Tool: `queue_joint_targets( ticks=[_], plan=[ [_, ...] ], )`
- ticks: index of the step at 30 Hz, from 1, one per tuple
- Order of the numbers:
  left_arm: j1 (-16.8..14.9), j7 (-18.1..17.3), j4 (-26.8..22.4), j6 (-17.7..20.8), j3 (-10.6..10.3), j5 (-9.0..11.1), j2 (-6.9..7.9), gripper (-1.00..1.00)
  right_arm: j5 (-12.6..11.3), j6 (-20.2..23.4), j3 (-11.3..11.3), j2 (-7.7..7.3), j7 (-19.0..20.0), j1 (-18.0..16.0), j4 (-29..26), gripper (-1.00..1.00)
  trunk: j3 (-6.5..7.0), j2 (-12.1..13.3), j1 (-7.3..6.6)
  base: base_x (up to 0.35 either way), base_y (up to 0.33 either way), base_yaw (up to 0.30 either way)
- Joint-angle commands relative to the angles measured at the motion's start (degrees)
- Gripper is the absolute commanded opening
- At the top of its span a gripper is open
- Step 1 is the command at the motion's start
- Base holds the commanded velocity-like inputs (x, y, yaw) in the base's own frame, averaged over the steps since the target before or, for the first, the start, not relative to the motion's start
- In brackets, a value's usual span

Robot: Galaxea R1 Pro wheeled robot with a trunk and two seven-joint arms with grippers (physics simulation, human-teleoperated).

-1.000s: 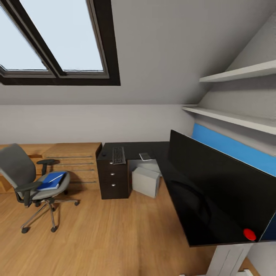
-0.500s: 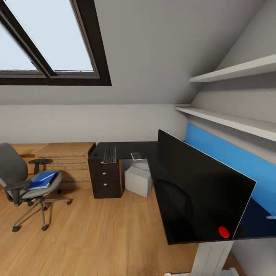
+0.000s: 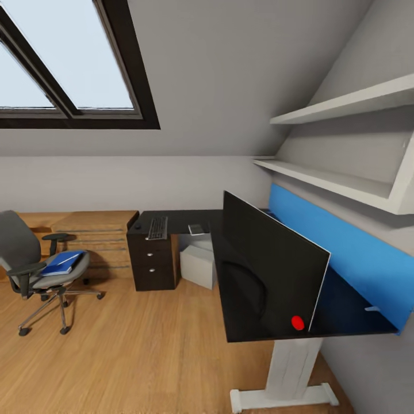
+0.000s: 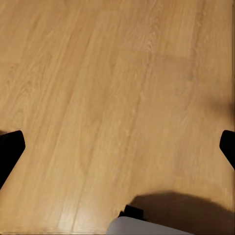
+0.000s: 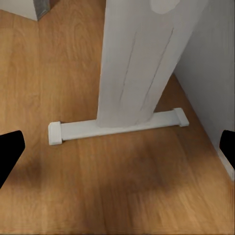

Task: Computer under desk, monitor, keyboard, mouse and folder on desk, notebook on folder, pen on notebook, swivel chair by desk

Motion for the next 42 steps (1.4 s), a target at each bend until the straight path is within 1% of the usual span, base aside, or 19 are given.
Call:
queue_joint_targets(
  ticks=[1, 9, 13, 23, 42],
  plan=[
    [-0.1, 0.6, -0.2, -0.2, -0.4, -0.1, 0.01, 1.0, -0.5, -0.2, 0.5, 0.01, 0.0, -0.1, 0.1, 1.0, -0.09, -0.1, -0.01, -0.265, -0.226, 0.0],
    [-0.1, 0.6, -0.2, -0.3, -0.4, -0.1, 0.01, 1.0, -0.5, -0.1, 0.5, 0.1, 0.2, -0.1, 0.1, 1.0, -0.09, -0.1, -0.01, -0.246, -0.249, 0.0],
    [-0.1, 0.6, -0.2, -0.3, -0.4, -0.1, 0.01, 1.0, -0.5, -0.1, 0.6, 0.22, 0.2, -0.1, 0.1, 1.0, -0.09, -0.1, -0.01, -0.132, -0.307, 0.0],
    [-0.1, 0.2, -0.2, -0.3, -0.4, 0.0, 0.1, 1.0, -0.5, -0.2, 0.7, 0.56, 0.2, -0.1, 0.1, 1.0, -0.09, -0.1, -0.01, -0.006, -0.143, 0.0],
    [-0.1, 0.2, -0.2, -0.3, -0.4, 0.0, 0.12, 1.0, -0.5, -0.1, 0.7, 0.63, 0.2, -0.1, 0.1, 1.0, -0.09, -0.1, -0.01, 0.0, -0.276, 0.0]
  ],
)
